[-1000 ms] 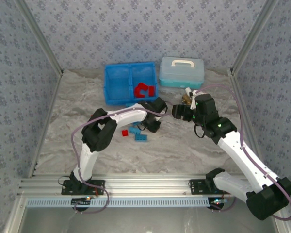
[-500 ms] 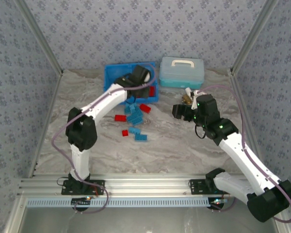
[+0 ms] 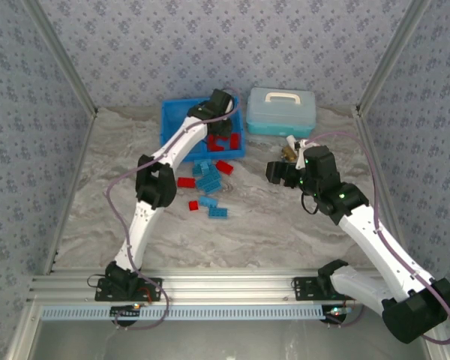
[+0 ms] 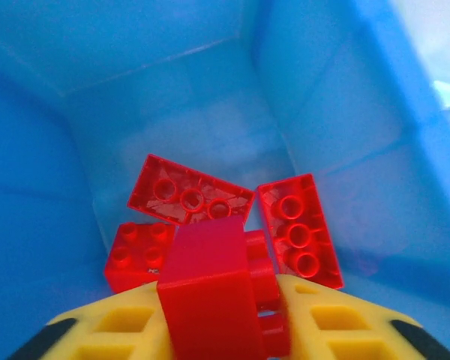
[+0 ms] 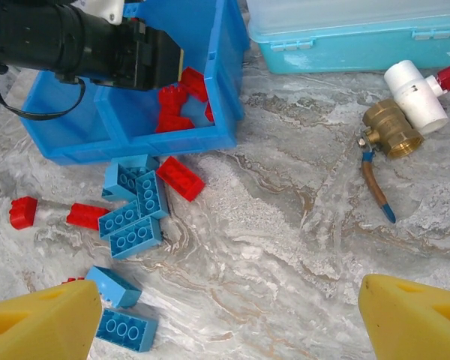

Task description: Sort the legos into containers by color

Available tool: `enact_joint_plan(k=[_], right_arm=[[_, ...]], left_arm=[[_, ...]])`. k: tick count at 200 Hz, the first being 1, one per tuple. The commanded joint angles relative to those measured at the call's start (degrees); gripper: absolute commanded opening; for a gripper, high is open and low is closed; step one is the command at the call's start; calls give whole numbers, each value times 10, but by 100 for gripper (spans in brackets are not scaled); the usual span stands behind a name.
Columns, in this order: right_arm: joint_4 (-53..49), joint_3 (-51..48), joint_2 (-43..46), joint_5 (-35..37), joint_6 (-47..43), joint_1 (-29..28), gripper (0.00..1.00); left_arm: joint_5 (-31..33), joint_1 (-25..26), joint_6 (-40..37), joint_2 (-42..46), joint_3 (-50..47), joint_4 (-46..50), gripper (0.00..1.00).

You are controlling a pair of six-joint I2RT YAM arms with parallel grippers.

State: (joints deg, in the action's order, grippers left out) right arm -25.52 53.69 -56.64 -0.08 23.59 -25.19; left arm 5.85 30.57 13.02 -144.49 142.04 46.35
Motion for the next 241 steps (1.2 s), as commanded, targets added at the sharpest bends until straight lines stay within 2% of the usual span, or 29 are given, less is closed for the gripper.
enact_joint_plan(k=[1, 25, 51, 67, 114, 144, 164, 180, 219, 241], right_arm=[[-16, -4, 11, -10, 7, 3, 92], [-13, -7, 10, -8, 4, 4, 92], [-9, -8, 11, -11, 7, 4, 92], [-9, -8, 10, -9, 6, 4, 92], [-5, -9, 12, -15, 6, 3, 92], [47, -38, -15, -21, -20, -4, 92], [98, -44, -85, -25, -64, -15, 91], [119, -17, -166, -30, -108, -34, 91], [106, 107, -383, -45, -227, -56, 82], [87, 197, -479, -50, -257, -62, 76]], left_arm=[[-12, -5, 7, 14, 37, 28, 41], [-20, -2, 7, 36, 37, 31, 53], [-18, 9, 9, 72, 32, 45, 50], [-15, 28, 8, 113, -6, 42, 51], [33, 107, 9, 278, -262, -39, 51], [31, 131, 62, 415, -459, -119, 51], [7, 135, 91, 549, -592, -168, 64], [2, 136, 93, 653, -669, -156, 75], [9, 131, 51, 863, -756, -12, 97], [38, 117, 39, 945, -770, 75, 99]])
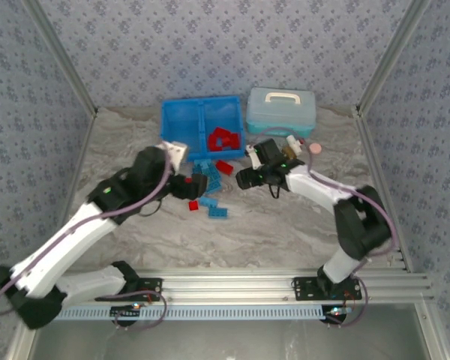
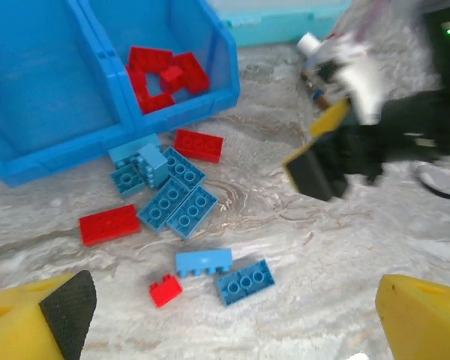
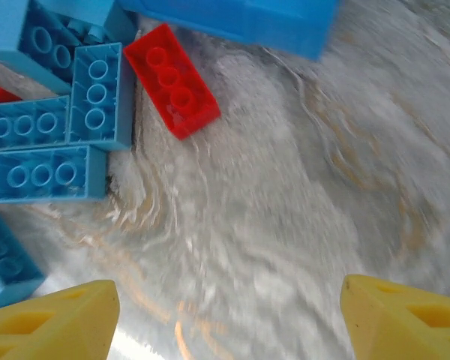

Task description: Sort the legos into containers by color

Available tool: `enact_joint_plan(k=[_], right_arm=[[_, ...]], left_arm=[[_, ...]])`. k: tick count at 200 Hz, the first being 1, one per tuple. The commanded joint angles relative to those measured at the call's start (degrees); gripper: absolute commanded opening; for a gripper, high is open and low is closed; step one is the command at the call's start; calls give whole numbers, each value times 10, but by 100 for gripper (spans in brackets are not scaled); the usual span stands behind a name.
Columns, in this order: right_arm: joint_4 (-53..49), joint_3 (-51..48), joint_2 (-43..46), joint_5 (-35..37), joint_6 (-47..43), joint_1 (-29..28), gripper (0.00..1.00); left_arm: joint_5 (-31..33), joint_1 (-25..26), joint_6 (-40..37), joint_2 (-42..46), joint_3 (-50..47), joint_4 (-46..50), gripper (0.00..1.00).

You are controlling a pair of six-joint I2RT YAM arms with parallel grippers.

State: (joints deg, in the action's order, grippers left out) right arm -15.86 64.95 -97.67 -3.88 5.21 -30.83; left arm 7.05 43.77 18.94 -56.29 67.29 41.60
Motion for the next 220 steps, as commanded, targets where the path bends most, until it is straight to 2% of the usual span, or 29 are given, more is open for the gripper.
enact_joint_plan(k=[1, 23, 48, 66, 118, 148, 196, 220], right_arm=[[-10, 88, -74, -12, -74, -6, 75], [-29, 159, -150, -22, -78, -10, 71], [-43, 217, -208, -17, -77, -16, 69], [-53, 239, -234, -9, -77, -23, 65], [-62, 277, -282, -2, -80, -33, 64], [-74, 298, -300, 2, -82, -35, 47], [-93, 303, -311, 9, -83, -42, 43], [-91, 283, -273, -1, -70, -44, 31]], left_arm=[[27, -16, -20, 67, -24, 125, 99], [31, -36, -27, 127, -36, 172, 99], [33, -50, -22, 168, -49, 183, 99], [31, -53, -20, 175, -56, 179, 99], [30, -55, -22, 165, -65, 168, 99], [29, -55, -21, 165, -65, 165, 99], [31, -57, -20, 164, -62, 158, 99], [29, -58, -19, 163, -65, 151, 99]])
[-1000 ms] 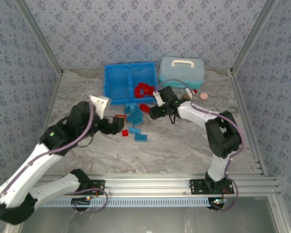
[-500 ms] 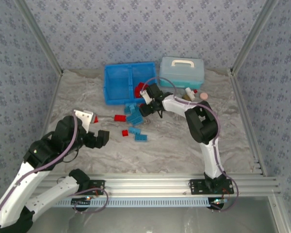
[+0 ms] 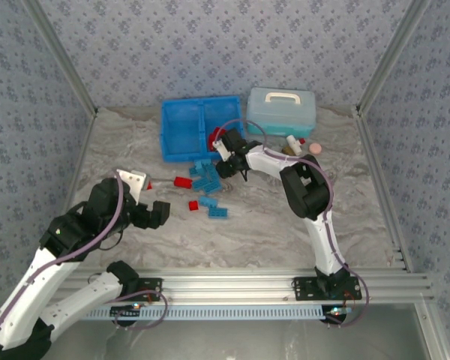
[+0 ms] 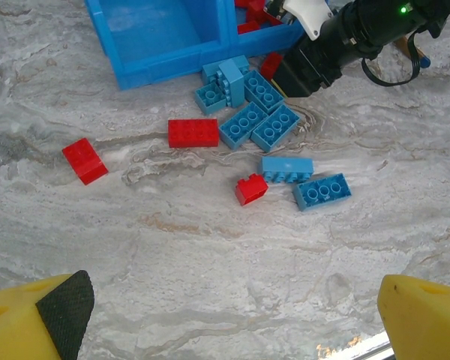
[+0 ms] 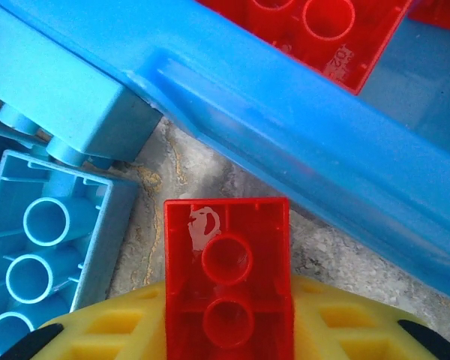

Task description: Sort the legos into containers by color

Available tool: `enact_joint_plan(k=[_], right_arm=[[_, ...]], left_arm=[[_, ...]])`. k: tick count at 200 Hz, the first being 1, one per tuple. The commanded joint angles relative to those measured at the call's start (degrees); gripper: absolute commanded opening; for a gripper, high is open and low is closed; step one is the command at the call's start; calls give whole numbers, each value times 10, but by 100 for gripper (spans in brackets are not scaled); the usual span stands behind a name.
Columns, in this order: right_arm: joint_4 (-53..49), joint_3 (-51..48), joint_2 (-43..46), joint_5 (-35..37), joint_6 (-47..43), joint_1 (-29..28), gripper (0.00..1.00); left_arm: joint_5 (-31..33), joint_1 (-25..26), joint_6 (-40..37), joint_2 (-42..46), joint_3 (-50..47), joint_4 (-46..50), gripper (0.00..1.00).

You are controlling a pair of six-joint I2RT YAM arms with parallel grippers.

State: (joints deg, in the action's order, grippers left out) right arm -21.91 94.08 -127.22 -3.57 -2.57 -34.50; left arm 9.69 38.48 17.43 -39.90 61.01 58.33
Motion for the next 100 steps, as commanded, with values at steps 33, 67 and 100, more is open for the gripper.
enact_joint_plan(k=[33, 67, 100], right_arm=[[-1, -64, 139, -10, 47, -12, 29], [19, -38, 171, 42, 83, -9, 28], [-7, 86, 84, 108, 127, 6, 28]], left_arm=[[4, -6, 1, -4, -10, -32, 99], [20, -11, 20, -16, -28, -54, 99], [25, -15, 48, -23, -44, -68, 99]])
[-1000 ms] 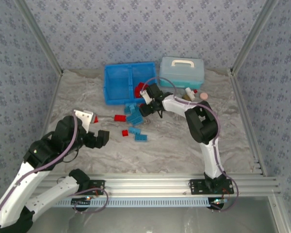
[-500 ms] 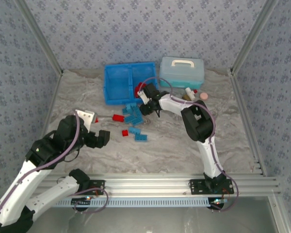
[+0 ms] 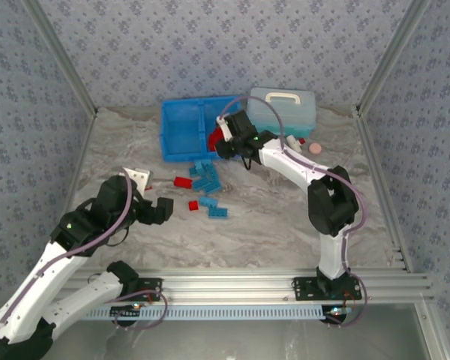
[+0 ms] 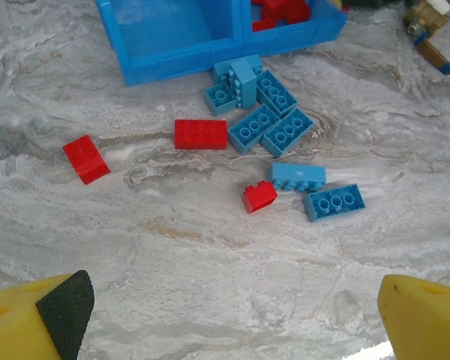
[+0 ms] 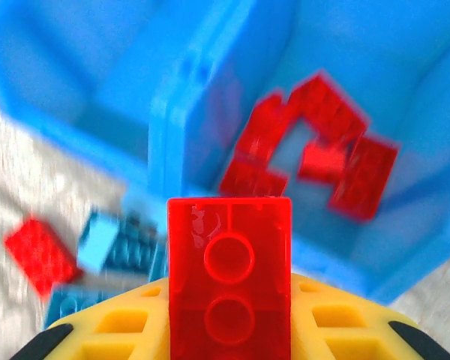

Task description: Sort the legos into containers by color

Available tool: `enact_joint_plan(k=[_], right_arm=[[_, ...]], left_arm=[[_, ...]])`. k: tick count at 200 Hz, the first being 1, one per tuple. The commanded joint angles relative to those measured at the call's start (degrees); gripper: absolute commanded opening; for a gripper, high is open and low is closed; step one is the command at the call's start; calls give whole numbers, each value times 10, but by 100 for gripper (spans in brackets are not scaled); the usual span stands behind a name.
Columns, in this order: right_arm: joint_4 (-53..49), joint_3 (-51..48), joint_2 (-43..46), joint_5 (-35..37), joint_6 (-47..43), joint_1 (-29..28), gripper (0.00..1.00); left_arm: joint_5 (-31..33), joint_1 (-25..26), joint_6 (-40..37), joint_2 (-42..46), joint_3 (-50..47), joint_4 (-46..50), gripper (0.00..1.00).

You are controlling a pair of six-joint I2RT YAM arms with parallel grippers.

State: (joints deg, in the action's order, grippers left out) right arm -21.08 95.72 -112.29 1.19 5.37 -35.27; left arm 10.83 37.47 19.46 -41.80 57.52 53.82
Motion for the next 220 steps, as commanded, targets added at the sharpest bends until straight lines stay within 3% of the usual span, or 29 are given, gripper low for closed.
enact_joint_plan(k=[1, 46, 70, 106, 138, 191, 204, 220], right_arm=[[-17, 72, -69, 61, 48, 14, 28], [-94, 276, -224, 50, 61, 29, 29], [-96, 314, -268, 40, 79, 37, 30], [-112, 357, -294, 21, 73, 36, 38], [-130, 366, -260, 25, 65, 35, 48], [-151, 315, -149, 23, 59, 34, 47], [-139, 266, -98, 18, 65, 29, 47], [-75, 136, -2, 13, 68, 24, 49]], left_arm=[[14, -5, 29, -5, -9, -23, 99], [7, -10, 49, -13, -22, -17, 99], [-7, -9, 53, -19, -35, -25, 99], [-23, -9, 56, -21, -55, -41, 99], [-41, -9, 61, -35, -62, -53, 98], [-106, -4, 64, -78, -99, -100, 83], [-102, 10, 63, -98, -113, -119, 81], [-94, 29, 53, -130, -127, -146, 77]])
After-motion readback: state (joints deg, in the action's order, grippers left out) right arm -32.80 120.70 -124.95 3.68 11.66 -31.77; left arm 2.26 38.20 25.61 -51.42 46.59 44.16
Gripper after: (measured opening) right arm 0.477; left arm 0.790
